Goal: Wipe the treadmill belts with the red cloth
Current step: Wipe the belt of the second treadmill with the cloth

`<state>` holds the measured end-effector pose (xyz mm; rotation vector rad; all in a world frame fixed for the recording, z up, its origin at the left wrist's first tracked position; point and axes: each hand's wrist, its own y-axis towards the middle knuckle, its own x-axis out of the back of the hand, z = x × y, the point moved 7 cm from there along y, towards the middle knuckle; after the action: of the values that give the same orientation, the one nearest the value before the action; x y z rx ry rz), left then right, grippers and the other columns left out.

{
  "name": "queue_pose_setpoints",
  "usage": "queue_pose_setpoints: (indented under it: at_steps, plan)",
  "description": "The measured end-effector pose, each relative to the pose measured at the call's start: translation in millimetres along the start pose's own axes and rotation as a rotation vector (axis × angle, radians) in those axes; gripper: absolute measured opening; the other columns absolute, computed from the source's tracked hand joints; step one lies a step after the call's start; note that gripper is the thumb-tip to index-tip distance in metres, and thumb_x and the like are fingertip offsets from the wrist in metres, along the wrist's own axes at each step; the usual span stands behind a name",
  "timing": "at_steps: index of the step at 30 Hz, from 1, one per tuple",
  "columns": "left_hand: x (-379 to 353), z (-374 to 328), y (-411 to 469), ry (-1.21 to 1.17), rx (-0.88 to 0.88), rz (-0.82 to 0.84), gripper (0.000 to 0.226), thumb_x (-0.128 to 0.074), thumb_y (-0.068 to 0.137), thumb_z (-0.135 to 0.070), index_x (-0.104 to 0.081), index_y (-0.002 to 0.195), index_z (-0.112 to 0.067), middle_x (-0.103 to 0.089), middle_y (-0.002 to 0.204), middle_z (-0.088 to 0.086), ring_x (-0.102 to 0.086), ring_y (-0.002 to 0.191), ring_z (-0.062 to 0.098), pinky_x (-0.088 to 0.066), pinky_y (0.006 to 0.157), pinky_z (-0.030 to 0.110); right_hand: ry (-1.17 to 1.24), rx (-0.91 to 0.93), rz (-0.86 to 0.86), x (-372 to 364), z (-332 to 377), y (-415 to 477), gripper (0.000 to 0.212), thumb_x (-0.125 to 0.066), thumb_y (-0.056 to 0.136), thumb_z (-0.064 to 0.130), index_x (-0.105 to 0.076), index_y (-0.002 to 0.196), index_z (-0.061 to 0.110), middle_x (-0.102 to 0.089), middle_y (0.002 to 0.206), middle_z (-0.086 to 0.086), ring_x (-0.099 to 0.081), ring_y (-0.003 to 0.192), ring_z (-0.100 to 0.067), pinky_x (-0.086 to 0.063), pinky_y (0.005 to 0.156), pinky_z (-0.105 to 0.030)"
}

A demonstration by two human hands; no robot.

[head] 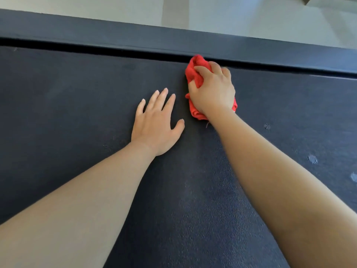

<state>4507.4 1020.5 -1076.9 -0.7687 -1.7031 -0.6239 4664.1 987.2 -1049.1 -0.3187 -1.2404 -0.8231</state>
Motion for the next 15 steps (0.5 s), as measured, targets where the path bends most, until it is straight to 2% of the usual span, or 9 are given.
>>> queue_pose_setpoints:
  at_steps: [5,11,15]
  plan:
    - [-0.5,0.3,-0.8,-0.013,0.016,-0.009,0.067,-0.035,0.094,-0.047,-0.014,0.15,-0.017,-0.005,0.16,-0.003,-0.001,0.146,0.013,-0.002,0.118,0.039,0.013,0.045,0.047,-0.1,6.5,3.6,0.042,-0.045,0.089,0.04,-0.054,0.128,0.031,-0.041,0.144,0.003,-0.032,0.131,-0.027,-0.043,0.093,-0.041]
    - [0.9,3.8,0.8,-0.032,0.045,-0.032,0.064,-0.034,0.096,-0.038,-0.013,0.15,-0.01,-0.006,0.16,0.001,-0.002,0.147,0.015,-0.003,0.118,0.035,0.012,0.152,-0.013,14.5,2.2,-59.1,0.039,-0.053,0.085,0.038,-0.06,0.123,0.032,-0.048,0.138,0.005,-0.041,0.124,-0.026,-0.045,0.08,-0.039]
    - [0.7,2.0,1.8,-0.024,0.043,-0.02,0.063,-0.033,0.097,-0.038,-0.014,0.15,-0.01,-0.006,0.16,0.002,-0.003,0.147,0.016,-0.003,0.118,0.036,0.015,0.124,-0.005,6.2,13.6,-25.1,0.036,-0.05,0.087,0.039,-0.06,0.121,0.032,-0.049,0.137,0.005,-0.04,0.124,-0.026,-0.046,0.083,-0.039]
